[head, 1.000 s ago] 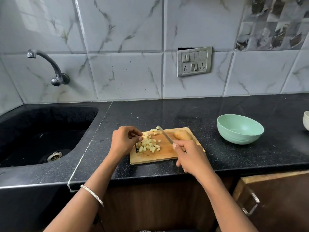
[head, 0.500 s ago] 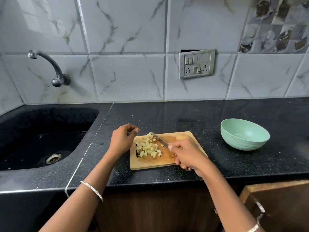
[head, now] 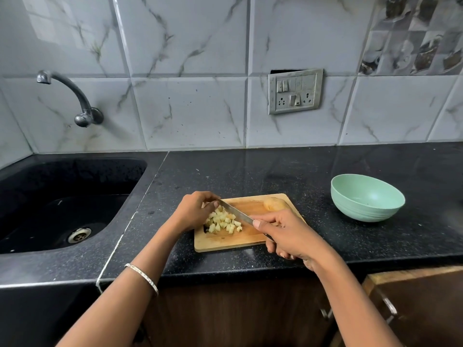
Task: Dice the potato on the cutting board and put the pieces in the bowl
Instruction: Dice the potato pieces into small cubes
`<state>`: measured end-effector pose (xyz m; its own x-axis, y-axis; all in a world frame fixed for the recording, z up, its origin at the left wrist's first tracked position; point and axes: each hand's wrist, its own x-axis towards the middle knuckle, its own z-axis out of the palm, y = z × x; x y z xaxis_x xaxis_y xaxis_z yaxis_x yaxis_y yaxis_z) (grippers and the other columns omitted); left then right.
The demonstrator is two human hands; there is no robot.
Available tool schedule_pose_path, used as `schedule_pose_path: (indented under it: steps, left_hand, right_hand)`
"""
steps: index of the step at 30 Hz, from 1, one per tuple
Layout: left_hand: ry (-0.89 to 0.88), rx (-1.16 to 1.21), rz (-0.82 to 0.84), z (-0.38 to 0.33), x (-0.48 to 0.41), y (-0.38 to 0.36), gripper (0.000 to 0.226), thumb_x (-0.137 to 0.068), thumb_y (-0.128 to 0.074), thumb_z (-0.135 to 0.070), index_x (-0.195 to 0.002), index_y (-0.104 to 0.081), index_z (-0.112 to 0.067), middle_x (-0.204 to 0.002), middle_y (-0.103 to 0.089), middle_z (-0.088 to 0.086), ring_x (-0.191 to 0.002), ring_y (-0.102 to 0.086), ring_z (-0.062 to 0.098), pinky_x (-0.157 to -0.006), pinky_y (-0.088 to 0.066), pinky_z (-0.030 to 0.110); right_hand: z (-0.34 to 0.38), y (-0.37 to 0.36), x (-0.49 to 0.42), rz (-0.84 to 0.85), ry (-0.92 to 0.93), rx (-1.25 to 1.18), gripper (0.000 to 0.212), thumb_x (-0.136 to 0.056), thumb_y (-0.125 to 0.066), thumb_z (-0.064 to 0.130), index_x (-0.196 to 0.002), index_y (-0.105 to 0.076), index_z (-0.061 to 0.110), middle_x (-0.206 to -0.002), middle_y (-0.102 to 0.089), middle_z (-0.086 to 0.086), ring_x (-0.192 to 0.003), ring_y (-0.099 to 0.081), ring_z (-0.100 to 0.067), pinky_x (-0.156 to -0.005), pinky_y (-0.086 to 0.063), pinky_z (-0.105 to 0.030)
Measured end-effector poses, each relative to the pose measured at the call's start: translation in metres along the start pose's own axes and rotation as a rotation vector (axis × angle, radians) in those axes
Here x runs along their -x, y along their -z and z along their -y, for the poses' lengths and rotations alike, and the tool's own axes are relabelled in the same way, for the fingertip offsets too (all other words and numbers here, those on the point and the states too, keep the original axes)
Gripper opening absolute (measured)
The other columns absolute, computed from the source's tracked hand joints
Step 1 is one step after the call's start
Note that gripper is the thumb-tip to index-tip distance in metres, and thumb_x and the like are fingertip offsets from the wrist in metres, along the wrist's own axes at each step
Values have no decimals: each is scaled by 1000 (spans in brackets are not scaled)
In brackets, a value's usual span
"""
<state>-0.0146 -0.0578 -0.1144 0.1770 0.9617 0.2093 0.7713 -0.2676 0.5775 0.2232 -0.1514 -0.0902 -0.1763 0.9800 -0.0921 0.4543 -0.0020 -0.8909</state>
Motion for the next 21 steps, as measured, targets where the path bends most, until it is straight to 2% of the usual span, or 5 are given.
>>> schedule_pose_path:
  steps: [6,11,17,19,21]
  left_hand:
    - [-11,-21,-74,-3,1,1,24,-98,-56,-35,-111,-73,-24,-111,-72,-4,-111,-62,17,-90,-49,34]
    - [-57,0,-150,-12,2,2,27,-99,-54,-38,-108,-73,-21,-105,-74,-3,-103,-65,16,-87,-51,35]
    - [33,88,-274,-18,7,7,25,-99,-55,-34,-105,-75,-21,-87,-73,-3,-76,-62,12,-61,-43,25]
    - [61,108,-283,-20,12,8,25,-99,-56,-35,-105,-74,-20,-85,-72,-2,-74,-60,11,-59,-41,22]
    - [88,138,-272,-21,15,10,26,-98,-56,-37,-105,-74,-19,-86,-72,1,-81,-63,16,-63,-42,25]
  right_hand:
    - [-5,14,6,-98,-29,-47,31,-102,-59,32,-132,-64,33,-58,-61,-3,-42,-43,-10,-36,-31,-20]
    - [-16,3,18,-231,-43,113,33,-103,-53,38,-134,-61,34,-63,-70,0,-43,-52,-8,-43,-40,-22]
    - [-7,-41,34,-147,18,138,39,-106,-45,38,-143,-52,31,-74,-70,-1,-41,-53,-1,-41,-39,-16]
    - [-3,-54,35,-148,41,142,35,-107,-44,37,-136,-59,26,-74,-70,-4,-42,-55,-3,-42,-42,-17]
    - [-1,-61,35,-160,43,154,34,-107,-43,37,-128,-62,18,-74,-70,-7,-43,-56,-7,-42,-44,-21]
